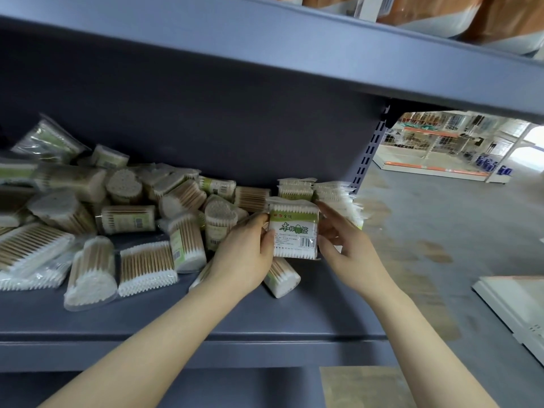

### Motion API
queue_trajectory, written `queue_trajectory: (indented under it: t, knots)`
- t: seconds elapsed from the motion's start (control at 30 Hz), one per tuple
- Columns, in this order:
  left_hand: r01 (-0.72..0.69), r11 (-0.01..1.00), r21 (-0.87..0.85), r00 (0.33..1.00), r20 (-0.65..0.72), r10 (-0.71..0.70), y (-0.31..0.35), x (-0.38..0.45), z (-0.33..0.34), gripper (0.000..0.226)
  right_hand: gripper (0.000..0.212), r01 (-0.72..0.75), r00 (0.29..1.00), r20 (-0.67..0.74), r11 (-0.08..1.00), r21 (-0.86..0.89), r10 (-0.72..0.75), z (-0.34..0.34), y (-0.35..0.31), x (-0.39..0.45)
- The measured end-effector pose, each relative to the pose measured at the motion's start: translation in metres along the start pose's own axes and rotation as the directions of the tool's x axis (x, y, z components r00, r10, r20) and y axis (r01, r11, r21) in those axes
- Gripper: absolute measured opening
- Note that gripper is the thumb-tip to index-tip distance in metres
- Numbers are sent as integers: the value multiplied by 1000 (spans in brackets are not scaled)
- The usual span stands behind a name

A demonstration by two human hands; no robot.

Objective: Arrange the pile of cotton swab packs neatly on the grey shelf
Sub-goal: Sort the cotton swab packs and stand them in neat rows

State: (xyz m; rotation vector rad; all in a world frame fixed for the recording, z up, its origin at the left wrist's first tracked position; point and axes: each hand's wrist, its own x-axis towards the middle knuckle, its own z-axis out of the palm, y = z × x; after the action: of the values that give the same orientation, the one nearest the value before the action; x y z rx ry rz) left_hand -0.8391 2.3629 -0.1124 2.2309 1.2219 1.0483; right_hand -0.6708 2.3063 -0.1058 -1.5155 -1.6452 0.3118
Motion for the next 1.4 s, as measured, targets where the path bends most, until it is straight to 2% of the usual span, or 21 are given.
queue_trajectory:
  t: [0.27,0.37,0.43,0.53,0.67,0.77,1.0,1.23,1.33,1.4]
  knots:
    - [18,1000,8,1000,6,-18,3,4,6,31,57,-8,1000,-3,1000,-23,8,-5,6,4]
    - [50,997,-58,998,32,-48,8,7,7,33,54,-7,1000,-12,1000,-30,6,-6,9,6]
    - [41,994,-97,999,20,-39,12,9,10,46,54,3,999,-34,999,-41,-4,-7,12,6]
    - [-28,999,-46,999,15,29,17,12,12,68,52,14,998,-56,999,-52,-17,-11,17,8]
    - [-151,977,148,988,55,144,22,22,17,48,54,29,997,-71,996,-84,-35,-22,17,9]
    - [-152,968,197,987,74,140,21,29,23,39,52,-5,994,-110,991,-131,-10,-33,20,15]
    - [-67,947,313,995,90,41,12,39,42,32,46,-85,986,-159,963,-256,45,-46,41,32]
    - [-49,936,349,993,117,8,5,49,55,30,39,-119,991,-104,908,-401,84,-43,56,55]
    - [-109,892,438,990,125,60,4,58,54,31,38,-120,993,-64,883,-453,102,-41,58,68]
    - [-183,826,533,980,162,113,3,64,54,34,40,-112,993,-26,862,-494,114,-38,59,76]
